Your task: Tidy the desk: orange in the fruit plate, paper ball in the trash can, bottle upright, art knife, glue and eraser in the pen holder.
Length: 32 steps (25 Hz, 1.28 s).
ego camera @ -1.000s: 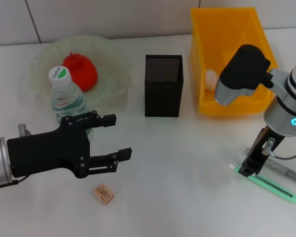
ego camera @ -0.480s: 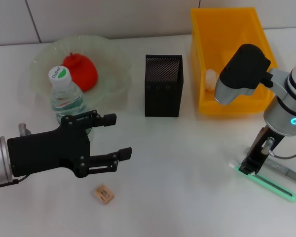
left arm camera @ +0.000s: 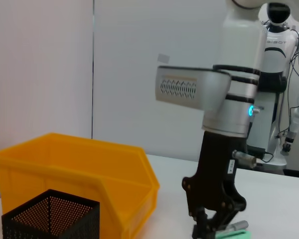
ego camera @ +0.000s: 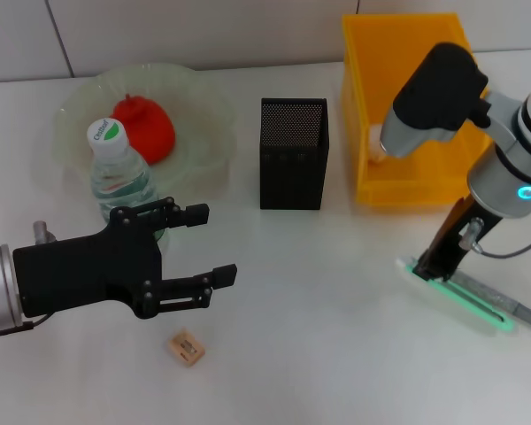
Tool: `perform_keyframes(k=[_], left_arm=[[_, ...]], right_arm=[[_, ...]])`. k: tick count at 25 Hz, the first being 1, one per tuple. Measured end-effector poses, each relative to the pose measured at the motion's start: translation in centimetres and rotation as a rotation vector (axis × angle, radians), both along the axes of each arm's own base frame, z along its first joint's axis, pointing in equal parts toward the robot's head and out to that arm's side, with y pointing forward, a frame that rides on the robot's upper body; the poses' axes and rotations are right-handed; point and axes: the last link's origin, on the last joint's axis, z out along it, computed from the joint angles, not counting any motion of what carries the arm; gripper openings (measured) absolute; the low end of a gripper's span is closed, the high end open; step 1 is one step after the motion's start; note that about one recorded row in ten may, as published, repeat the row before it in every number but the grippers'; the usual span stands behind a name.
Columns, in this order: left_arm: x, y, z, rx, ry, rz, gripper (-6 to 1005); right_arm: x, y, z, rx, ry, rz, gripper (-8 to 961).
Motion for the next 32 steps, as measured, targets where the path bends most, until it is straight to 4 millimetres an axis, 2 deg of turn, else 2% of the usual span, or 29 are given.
perform_keyframes(k=[3, 11, 18, 20, 23, 32], left_arm=[[0.0, 0.0, 0.0, -0.001, 0.0, -0.001, 804], [0.2, 0.0, -0.2, 0.001, 0.005, -0.02, 804], [0.2, -0.1, -0.3, -0.001, 0.003, -0.021, 804], [0.2, 0.0, -0.4, -0.002, 0.003, -0.021, 804], [0.2, 0.0, -0.4, -0.003, 0.003, -0.024, 804], [0.3, 0.0, -0.5, -0.006, 0.0, -0.029, 804]], right_arm=[[-0.5, 0.1, 0.1, 0.009, 0.011, 0.015, 92], [-3.3, 1.4, 0.5, 0.086, 0.102, 0.121, 92], [-6.1, 2.7, 2.1, 0.195, 0.186, 0.23, 93], [-7.5, 3.1, 2.8, 0.235, 0.272, 0.267, 92], [-8.5, 3.3, 3.5, 0.261, 0.345, 0.295, 95], [-10.5, 4.4, 4.9, 0.356, 0.423, 0.381, 103]])
